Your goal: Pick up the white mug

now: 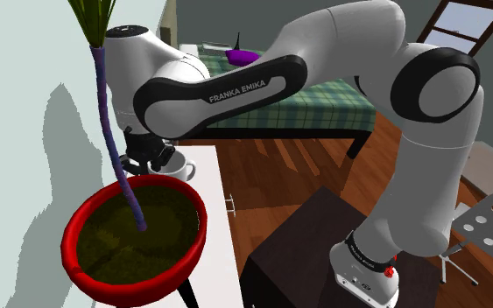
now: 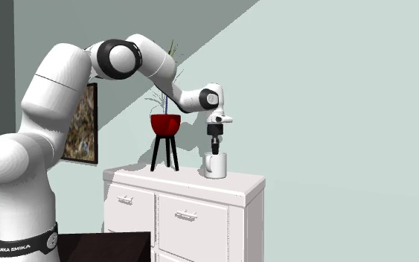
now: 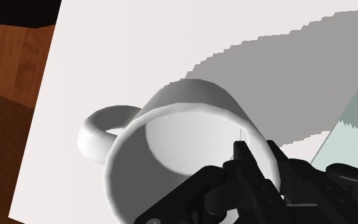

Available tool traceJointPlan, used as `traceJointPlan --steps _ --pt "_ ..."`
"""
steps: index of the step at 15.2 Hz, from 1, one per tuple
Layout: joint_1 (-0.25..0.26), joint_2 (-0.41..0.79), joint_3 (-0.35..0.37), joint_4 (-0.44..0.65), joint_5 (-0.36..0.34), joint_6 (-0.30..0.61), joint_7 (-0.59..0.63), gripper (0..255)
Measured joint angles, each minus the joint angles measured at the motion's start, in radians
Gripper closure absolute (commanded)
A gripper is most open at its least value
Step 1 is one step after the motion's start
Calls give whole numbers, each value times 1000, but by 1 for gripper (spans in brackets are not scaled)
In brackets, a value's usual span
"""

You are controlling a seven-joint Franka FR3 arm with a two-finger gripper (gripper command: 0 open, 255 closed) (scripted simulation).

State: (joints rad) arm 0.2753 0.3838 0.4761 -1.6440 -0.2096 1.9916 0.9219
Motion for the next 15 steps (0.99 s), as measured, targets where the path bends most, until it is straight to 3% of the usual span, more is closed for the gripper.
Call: traceJointPlan --steps 15 --pt "5 -33 11 144 23 -172 -19 255"
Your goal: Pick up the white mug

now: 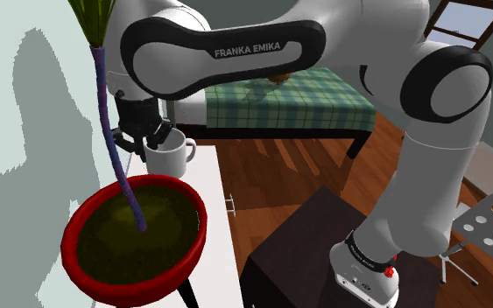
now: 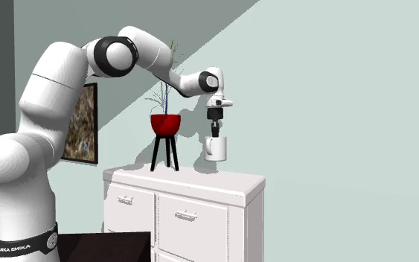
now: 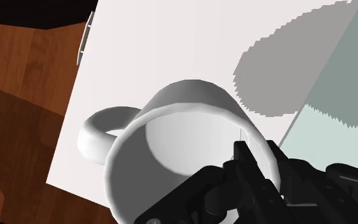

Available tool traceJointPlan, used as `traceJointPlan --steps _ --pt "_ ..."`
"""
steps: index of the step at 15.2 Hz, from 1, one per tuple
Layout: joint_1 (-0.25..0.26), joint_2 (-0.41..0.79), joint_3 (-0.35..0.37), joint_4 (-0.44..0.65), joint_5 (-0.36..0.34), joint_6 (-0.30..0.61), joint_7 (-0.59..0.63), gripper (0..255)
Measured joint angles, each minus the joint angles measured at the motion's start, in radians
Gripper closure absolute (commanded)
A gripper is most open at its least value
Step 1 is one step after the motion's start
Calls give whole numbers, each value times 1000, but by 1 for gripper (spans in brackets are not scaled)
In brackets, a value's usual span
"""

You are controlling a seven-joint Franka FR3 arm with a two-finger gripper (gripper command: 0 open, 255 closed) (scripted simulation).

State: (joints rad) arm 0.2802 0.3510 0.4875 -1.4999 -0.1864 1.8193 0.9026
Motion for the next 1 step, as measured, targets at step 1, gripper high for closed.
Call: traceJointPlan --steps 1 --pt "0 -1 0 5 1 -6 -1 255"
